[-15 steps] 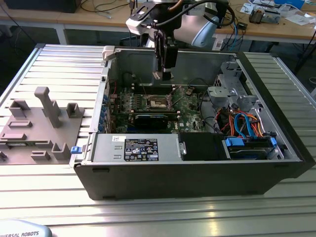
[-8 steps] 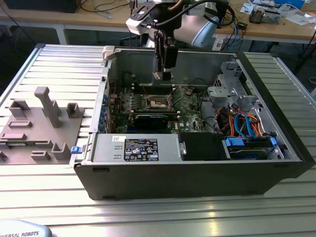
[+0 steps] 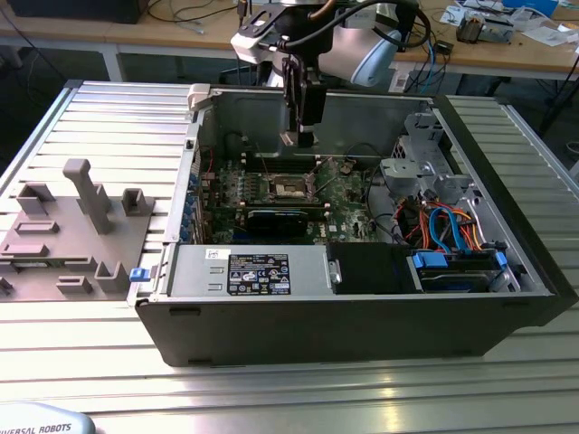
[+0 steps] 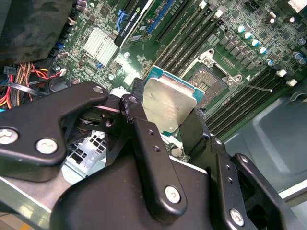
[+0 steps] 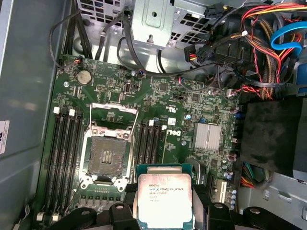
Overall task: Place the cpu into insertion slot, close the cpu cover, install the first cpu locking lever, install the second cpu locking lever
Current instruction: 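Place the cpu into insertion slot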
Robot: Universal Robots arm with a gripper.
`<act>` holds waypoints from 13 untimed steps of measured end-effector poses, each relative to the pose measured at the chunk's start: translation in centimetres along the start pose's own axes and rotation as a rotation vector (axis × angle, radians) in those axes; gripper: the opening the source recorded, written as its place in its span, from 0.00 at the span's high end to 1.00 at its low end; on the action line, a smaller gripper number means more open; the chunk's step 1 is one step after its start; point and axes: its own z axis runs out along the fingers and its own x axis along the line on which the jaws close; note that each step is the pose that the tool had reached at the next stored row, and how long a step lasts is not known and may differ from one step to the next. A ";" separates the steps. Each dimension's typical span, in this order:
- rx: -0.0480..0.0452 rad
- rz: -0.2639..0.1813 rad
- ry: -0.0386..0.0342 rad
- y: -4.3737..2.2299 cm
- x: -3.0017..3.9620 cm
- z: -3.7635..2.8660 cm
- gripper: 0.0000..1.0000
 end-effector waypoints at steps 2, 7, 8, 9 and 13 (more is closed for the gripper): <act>0.0001 0.000 -0.0011 0.00 0.00 0.00 0.46; 0.0004 0.000 -0.0037 0.00 0.00 0.00 0.46; 0.0006 0.000 -0.0043 0.00 0.00 0.00 0.46; 0.0007 0.000 -0.0048 0.01 0.00 0.00 0.46; 0.0013 0.000 -0.0092 0.01 0.00 0.00 0.46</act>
